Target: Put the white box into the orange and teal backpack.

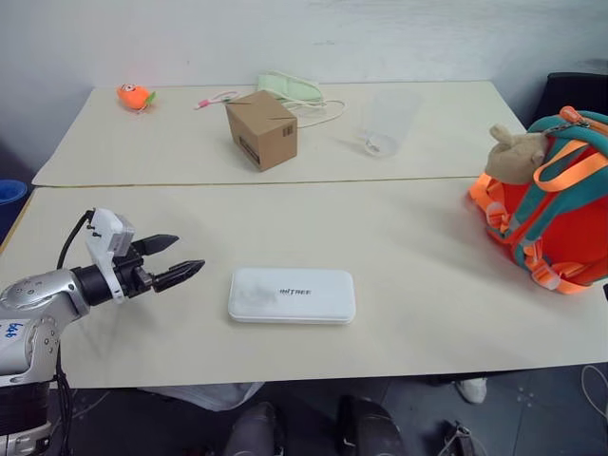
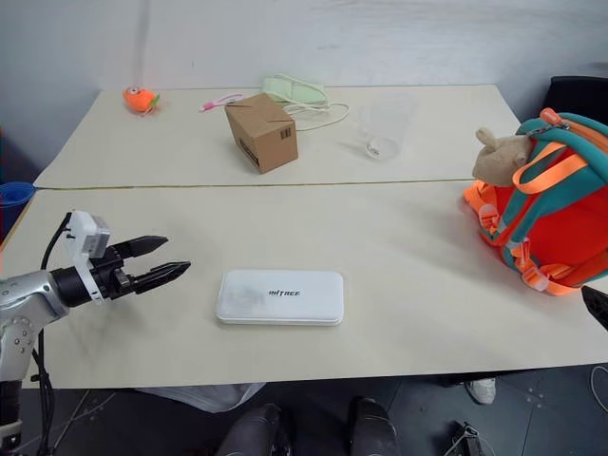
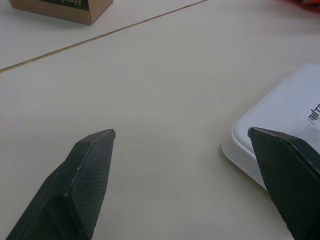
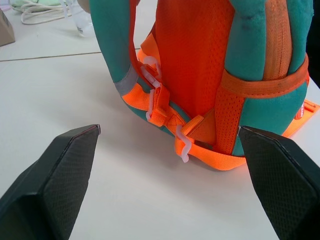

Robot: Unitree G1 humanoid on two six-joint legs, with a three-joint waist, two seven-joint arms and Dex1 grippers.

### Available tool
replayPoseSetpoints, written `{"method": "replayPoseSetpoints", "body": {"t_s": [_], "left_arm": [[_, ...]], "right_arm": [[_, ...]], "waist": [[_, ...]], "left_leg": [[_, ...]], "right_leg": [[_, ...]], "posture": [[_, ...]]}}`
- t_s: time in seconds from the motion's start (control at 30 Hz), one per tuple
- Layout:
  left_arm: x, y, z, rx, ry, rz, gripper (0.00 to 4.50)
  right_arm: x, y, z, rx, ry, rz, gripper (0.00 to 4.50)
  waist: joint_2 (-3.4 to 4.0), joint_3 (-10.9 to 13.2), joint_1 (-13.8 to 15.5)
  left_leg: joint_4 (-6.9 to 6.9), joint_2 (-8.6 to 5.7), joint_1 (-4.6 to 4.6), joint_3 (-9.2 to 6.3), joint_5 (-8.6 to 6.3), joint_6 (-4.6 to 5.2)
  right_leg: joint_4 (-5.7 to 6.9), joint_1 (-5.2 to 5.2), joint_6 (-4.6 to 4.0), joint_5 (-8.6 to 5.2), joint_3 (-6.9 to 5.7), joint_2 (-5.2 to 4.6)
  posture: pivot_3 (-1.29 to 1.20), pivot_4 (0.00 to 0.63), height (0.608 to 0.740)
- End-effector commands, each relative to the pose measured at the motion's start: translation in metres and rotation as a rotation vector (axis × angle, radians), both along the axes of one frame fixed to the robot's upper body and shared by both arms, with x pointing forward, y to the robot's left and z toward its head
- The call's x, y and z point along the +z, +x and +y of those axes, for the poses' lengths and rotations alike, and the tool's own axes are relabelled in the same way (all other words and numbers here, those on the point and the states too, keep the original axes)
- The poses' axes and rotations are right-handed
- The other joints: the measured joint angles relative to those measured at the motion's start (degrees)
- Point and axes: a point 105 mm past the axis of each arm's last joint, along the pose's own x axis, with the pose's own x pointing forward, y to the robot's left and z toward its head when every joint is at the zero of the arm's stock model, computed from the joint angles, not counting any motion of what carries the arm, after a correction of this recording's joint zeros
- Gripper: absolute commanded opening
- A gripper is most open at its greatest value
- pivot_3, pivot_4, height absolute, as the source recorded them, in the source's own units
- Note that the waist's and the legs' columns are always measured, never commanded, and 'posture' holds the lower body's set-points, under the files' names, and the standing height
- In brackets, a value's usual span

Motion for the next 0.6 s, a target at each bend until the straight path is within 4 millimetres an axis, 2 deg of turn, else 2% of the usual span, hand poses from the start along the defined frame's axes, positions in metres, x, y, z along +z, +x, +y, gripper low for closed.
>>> {"method": "replayPoseSetpoints", "body": {"t_s": [0.03,0.6], "left_arm": [[0.0126,-0.0025,-0.0011,-0.009,0.016,-0.043,4.46],[0.0161,0.0031,0.0022,0.028,0.029,-0.042,4.46]], "right_arm": [[0.0101,-0.0017,-0.0005,0.001,-0.034,-0.030,4.50],[0.0105,0.0049,0.0059,0.013,-0.036,-0.029,4.50]], "waist": [[0.00,0.0,0.0],[0.00,0.0,0.3]], "left_leg": [[0.00,0.00,0.00,0.00,0.00,0.00],[-0.01,0.00,0.00,0.00,-0.01,-0.04]], "right_leg": [[0.00,0.00,0.00,0.00,0.00,0.00],[-0.01,-0.02,-0.01,0.00,0.02,-0.02]], "posture": [[0.00,0.150,0.740],[0.00,0.150,0.740]]}}
